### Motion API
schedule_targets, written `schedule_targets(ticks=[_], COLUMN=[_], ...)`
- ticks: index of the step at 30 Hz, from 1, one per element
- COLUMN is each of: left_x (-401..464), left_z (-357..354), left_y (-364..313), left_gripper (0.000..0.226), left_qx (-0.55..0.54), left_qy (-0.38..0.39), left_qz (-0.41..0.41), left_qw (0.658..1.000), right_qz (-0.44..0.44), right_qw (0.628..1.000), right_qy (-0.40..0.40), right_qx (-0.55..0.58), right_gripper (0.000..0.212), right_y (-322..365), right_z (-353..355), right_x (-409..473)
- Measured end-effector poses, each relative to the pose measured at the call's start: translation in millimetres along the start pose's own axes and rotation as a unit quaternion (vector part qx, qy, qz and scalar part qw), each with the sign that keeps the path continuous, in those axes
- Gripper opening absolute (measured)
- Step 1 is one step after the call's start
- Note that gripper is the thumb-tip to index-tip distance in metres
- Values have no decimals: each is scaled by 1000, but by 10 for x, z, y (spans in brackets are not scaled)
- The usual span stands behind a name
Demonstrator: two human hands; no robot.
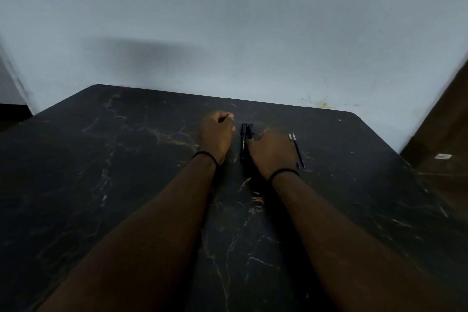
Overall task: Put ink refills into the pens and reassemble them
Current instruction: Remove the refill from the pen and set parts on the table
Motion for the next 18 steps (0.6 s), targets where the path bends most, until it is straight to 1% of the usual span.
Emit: schedule_targets(ticks=[10, 14, 18], left_x=[20, 10, -2], left_z=[-22, -15, -9], left_y=[21, 7, 3], left_gripper=[15, 16, 17], left_qx=[10, 14, 28], left_qy=[5, 3, 0], left_qz=[-8, -11, -7], left_qw=[1000, 1000, 1000], right_qz=[-9, -15, -18], right_qw=[1000, 1000, 999], right_qy=[2, 5, 14], right_qx=[-12, 5, 30], right_gripper=[39, 38, 32], right_y=[29, 23, 14], right_z=[-30, -27, -20], right_x=[8, -3, -5])
Point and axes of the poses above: each hand's wrist, its own x-axis towards the middle knuckle, its own z-axis out of the back of the hand, y = z × x, the point moved 3 cm from there along x, towards the middle knuckle, and after that the axes turned 11 degrees about -x, right-handed, at the moved point
